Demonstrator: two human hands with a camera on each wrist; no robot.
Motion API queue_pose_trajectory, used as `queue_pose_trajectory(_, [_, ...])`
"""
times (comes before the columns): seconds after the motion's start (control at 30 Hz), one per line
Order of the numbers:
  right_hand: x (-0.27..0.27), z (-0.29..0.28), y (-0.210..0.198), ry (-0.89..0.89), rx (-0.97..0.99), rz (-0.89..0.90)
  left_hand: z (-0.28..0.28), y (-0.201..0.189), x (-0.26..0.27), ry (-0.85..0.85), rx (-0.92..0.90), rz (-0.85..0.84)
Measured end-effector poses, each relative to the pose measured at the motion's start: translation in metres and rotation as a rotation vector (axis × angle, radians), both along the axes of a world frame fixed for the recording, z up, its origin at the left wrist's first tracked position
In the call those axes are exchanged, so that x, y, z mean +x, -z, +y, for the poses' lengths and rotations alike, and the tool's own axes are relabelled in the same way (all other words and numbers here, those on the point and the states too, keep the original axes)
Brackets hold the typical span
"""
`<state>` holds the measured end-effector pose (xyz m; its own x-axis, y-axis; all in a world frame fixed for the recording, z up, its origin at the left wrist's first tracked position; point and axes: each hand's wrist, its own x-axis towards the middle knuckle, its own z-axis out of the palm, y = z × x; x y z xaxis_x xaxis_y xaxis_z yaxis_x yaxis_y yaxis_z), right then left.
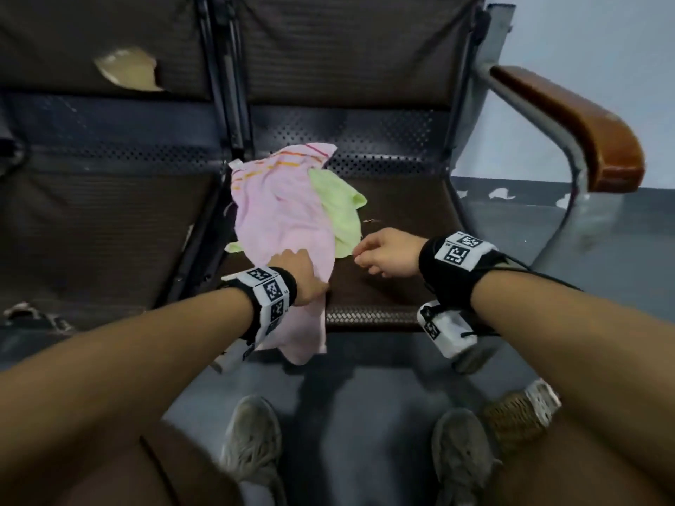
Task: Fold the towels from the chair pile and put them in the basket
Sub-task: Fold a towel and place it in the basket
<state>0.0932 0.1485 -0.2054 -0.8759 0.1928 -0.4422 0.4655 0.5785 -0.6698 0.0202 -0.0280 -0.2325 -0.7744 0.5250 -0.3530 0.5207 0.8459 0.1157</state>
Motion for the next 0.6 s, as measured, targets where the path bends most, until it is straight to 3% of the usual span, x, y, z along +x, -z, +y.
queue_pose_trajectory(0.13, [-0.011, -0.003, 0.017, -0.078, 0.056, -0.008, -0.007, 0.009, -0.011, -0.053, 0.040, 0.112])
queue_pose_trajectory(0.27, [-0.018, -0.009, 0.012, 0.039, -0.067, -0.026, 0.005, -0.010, -0.017, -0.093, 0.391, 0.075])
queue_pose_trajectory(0.37, [-0.022, -0.013, -0.003, 0.277, -0.401, 0.005, 0.027, -0.038, -0.005, -0.079, 0.726, -0.091])
queue_pose_trajectory(0.47, [-0.025, -0.008, -0.021, 0.492, -0.755, 0.202, 0.044, -0.064, 0.004, -0.134, 0.957, -0.400])
queue_pose_trajectory(0.53, [-0.024, 0.001, -0.029, 0.550, -0.714, 0.330, 0.046, -0.074, -0.001, -0.191, 0.987, -0.633])
queue_pose_trajectory(0.6, [-0.019, 0.011, -0.031, 0.434, -0.476, 0.443, 0.044, -0.077, -0.010, -0.192, 0.981, -0.597])
